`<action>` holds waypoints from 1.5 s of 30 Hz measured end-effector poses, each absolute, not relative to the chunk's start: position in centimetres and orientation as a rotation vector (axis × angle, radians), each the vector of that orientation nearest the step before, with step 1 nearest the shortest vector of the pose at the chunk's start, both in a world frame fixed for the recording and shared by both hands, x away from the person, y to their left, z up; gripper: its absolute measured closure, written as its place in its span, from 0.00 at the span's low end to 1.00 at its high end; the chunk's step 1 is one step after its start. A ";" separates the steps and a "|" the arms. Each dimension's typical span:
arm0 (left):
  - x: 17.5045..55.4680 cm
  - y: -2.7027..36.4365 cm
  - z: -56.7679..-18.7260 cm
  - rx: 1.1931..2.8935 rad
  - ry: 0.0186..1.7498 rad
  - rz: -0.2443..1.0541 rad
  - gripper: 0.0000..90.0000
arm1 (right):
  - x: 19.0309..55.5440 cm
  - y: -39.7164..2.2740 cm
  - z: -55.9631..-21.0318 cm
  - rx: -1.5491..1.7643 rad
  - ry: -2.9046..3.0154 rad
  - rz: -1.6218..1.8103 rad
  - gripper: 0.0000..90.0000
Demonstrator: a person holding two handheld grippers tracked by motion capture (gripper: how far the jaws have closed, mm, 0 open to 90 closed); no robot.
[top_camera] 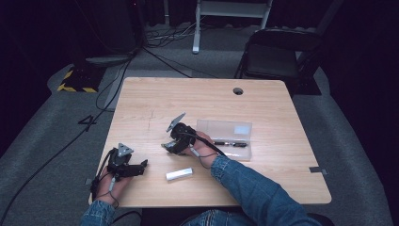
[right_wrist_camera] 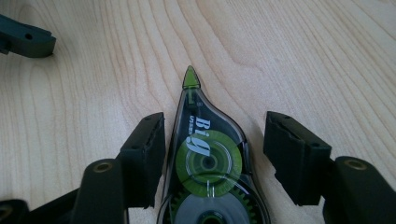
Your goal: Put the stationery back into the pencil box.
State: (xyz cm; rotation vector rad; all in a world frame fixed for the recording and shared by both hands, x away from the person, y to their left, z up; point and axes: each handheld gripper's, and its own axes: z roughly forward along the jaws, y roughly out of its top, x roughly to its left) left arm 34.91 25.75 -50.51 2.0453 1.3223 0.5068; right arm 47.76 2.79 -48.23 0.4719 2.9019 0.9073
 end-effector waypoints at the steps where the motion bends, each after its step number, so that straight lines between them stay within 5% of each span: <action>1: 34.9 25.7 -50.5 2.045 1.323 0.505 0.17 | 47.8 2.8 -48.2 0.469 2.901 0.905 0.45; 13: 34.9 25.7 -50.5 2.045 1.323 0.505 0.17 | 47.3 3.1 -48.0 0.416 2.896 0.864 0.58; 45: 34.9 25.7 -50.5 2.043 1.323 0.507 0.17 | 46.6 2.5 -45.5 0.424 2.901 0.916 0.60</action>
